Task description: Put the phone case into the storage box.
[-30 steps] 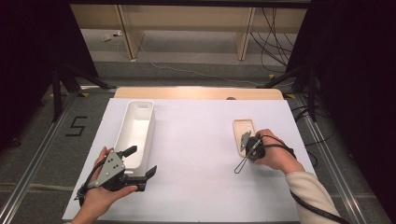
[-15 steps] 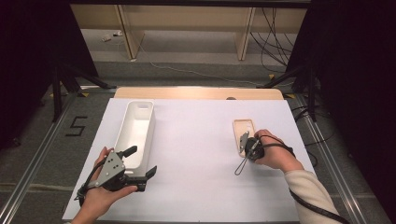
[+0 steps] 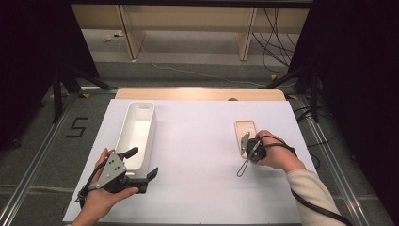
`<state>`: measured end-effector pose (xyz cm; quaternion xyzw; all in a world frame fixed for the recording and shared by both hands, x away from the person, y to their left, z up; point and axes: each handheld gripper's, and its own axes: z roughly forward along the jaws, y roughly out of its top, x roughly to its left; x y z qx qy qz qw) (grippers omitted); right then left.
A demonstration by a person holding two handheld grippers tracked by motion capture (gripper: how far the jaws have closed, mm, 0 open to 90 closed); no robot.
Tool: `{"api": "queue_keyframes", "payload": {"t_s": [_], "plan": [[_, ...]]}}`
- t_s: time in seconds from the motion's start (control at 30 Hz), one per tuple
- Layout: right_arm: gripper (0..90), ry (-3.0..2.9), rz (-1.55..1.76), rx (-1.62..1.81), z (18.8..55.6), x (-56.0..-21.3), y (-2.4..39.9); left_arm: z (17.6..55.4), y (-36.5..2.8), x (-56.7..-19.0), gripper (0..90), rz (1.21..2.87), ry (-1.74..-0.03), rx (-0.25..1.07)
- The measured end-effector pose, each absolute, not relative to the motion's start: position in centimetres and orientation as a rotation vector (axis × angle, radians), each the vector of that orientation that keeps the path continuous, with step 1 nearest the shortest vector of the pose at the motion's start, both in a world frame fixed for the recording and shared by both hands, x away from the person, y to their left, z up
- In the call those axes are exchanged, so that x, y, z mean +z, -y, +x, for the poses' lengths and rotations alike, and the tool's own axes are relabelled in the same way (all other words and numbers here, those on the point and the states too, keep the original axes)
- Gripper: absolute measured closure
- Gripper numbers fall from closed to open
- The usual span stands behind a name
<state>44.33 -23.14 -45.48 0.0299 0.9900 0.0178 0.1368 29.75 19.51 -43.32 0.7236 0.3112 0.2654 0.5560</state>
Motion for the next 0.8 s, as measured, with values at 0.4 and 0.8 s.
{"api": "queue_keyframes", "payload": {"t_s": [0.4,0.8], "plan": [[78.3,-2.874,0.054,0.028,44.24,-45.49,22.97,29.69,-19.46,-43.3,7.4,1.708,-0.731,0.625],[81.5,-2.876,0.038,0.026,44.08,-45.55,22.93,29.68,-19.47,-43.28,7.5,1.706,-0.73,0.625]]}}
